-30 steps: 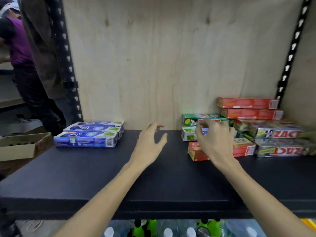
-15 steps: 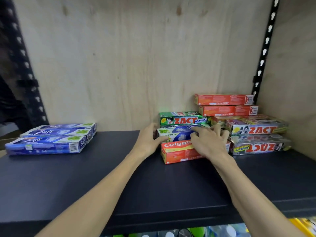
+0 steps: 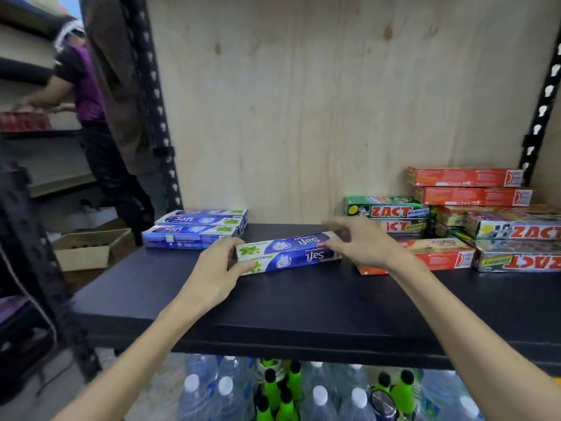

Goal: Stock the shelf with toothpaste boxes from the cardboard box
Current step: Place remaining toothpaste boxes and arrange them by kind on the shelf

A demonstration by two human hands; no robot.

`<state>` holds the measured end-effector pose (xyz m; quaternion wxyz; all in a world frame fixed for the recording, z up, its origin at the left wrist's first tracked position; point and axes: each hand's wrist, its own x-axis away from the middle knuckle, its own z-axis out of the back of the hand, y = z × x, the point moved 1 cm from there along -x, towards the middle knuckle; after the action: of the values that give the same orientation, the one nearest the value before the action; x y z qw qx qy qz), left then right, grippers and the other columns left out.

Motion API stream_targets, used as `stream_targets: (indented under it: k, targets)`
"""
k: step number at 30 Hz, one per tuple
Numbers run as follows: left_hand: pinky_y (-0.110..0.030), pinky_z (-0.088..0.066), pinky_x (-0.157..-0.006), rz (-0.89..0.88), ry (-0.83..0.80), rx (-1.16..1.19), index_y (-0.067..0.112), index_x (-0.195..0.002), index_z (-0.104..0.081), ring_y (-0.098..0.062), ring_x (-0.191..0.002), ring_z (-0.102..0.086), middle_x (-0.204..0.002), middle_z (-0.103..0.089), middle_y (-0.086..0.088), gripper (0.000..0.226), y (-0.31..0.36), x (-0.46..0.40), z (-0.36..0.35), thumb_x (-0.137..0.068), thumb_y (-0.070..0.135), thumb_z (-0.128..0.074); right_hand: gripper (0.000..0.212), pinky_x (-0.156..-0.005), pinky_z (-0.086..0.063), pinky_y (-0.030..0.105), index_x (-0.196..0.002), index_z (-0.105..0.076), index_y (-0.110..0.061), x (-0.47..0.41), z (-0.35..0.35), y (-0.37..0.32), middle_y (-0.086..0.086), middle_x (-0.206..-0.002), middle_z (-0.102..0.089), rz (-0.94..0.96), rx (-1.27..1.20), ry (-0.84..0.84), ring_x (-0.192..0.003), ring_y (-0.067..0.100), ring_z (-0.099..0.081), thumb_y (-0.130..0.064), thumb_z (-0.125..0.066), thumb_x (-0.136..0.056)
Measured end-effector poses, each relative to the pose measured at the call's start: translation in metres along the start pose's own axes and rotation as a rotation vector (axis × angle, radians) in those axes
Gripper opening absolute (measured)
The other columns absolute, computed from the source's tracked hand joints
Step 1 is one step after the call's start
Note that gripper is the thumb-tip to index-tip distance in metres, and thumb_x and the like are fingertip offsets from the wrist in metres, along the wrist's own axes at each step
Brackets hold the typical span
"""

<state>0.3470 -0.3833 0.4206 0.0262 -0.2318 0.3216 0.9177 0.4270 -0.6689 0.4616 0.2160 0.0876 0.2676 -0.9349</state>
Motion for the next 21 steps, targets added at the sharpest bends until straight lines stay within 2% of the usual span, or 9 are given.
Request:
stream_targets:
  k: [1, 3, 5, 8, 11, 13, 16, 19, 21]
  targets:
    - [-0.027, -0.051, -0.096, 0.001, 0.003, -0.010, 0.021, -0.123, -0.064, -0.009, -0.102, -0.064, -0.115, -0.066, 0.005, 0.037, -0.006, 0.009, 0.012, -0.089, 0.027, -0.076, 0.060, -0.116, -0.028, 0.049, -0.138, -0.059, -0.038, 0.003, -0.006, -0.010, -0.009, -0.135, -0.066, 0.011, 0.031, -0.026, -0.132, 0.019, -0.053, -0.061, -0.061, -0.082]
    - [-0.023, -0.049, -0.095, 0.007, -0.002, -0.027, 0.020, -0.126, -0.064, -0.008, -0.104, -0.064, -0.117, -0.065, 0.005, 0.040, -0.019, 0.022, 0.033, -0.089, 0.027, -0.076, 0.061, -0.107, -0.023, 0.041, -0.140, -0.056, -0.040, 0.007, -0.021, -0.025, -0.008, -0.140, -0.062, 0.034, 0.094, -0.053, -0.135, 0.020, -0.049, -0.063, -0.068, -0.085]
    - [-0.022, -0.049, -0.095, 0.020, -0.010, -0.032, 0.019, -0.128, -0.064, -0.008, -0.104, -0.065, -0.116, -0.065, 0.005, 0.040, -0.031, 0.033, 0.054, -0.089, 0.025, -0.076, 0.060, -0.102, -0.025, 0.042, -0.140, -0.054, -0.045, 0.011, -0.033, -0.040, -0.008, -0.139, -0.061, 0.081, 0.101, -0.072, -0.134, 0.022, -0.048, -0.065, -0.067, -0.085]
    - [-0.027, -0.052, -0.099, 0.018, -0.046, -0.035, 0.018, -0.130, -0.062, -0.005, -0.106, -0.066, -0.118, -0.068, 0.005, 0.042, -0.049, 0.043, 0.081, -0.091, 0.022, -0.074, 0.049, -0.101, -0.026, 0.042, -0.136, -0.056, -0.046, 0.019, -0.043, -0.056, -0.011, -0.137, -0.061, 0.134, 0.049, -0.050, -0.131, 0.017, -0.047, -0.054, -0.068, -0.090]
    - [-0.026, -0.051, -0.102, 0.021, -0.108, -0.027, 0.019, -0.136, -0.058, -0.003, -0.113, -0.065, -0.125, -0.068, 0.005, 0.044, -0.063, 0.049, 0.097, -0.093, 0.023, -0.071, 0.048, -0.096, -0.022, 0.034, -0.138, -0.055, -0.039, 0.034, -0.050, -0.068, -0.012, -0.138, -0.060, 0.174, 0.004, -0.024, -0.129, 0.013, -0.046, -0.045, -0.070, -0.092]
    - [-0.031, -0.050, -0.106, 0.026, -0.125, 0.013, 0.020, -0.138, -0.057, -0.004, -0.117, -0.064, -0.130, -0.066, 0.004, 0.045, -0.070, 0.052, 0.101, -0.095, 0.021, -0.069, 0.052, -0.102, -0.028, 0.034, -0.138, -0.055, -0.036, 0.043, -0.054, -0.070, -0.013, -0.133, -0.061, 0.167, -0.063, 0.001, -0.126, 0.012, -0.048, -0.046, -0.073, -0.090]
    - [-0.038, -0.049, -0.108, 0.028, -0.118, 0.029, 0.024, -0.140, -0.054, -0.007, -0.121, -0.062, -0.134, -0.064, 0.003, 0.047, -0.077, 0.056, 0.101, -0.096, 0.018, -0.067, 0.055, -0.111, -0.039, 0.041, -0.135, -0.057, -0.039, 0.056, -0.058, -0.072, -0.014, -0.123, -0.062, 0.133, -0.169, -0.019, -0.118, 0.010, -0.053, -0.051, -0.076, -0.085]
    - [-0.035, -0.050, -0.105, 0.054, -0.009, -0.012, 0.017, -0.144, -0.051, -0.013, -0.114, -0.064, -0.131, -0.061, -0.002, 0.054, -0.072, 0.059, 0.092, -0.093, 0.018, -0.071, 0.057, -0.102, -0.049, 0.040, -0.121, -0.063, -0.044, 0.068, -0.061, -0.073, -0.017, -0.117, -0.067, 0.118, -0.253, -0.025, -0.113, 0.009, -0.059, -0.067, -0.078, -0.071]
    - [-0.028, -0.049, -0.098, 0.055, 0.092, -0.076, 0.015, -0.142, -0.050, -0.012, -0.105, -0.061, -0.120, -0.058, -0.003, 0.059, -0.062, 0.064, 0.082, -0.090, 0.027, -0.075, 0.054, -0.092, -0.052, 0.031, -0.113, -0.066, -0.042, 0.076, -0.063, -0.073, -0.017, -0.110, -0.070, 0.109, -0.302, 0.005, -0.107, 0.004, -0.062, -0.066, -0.082, -0.067]
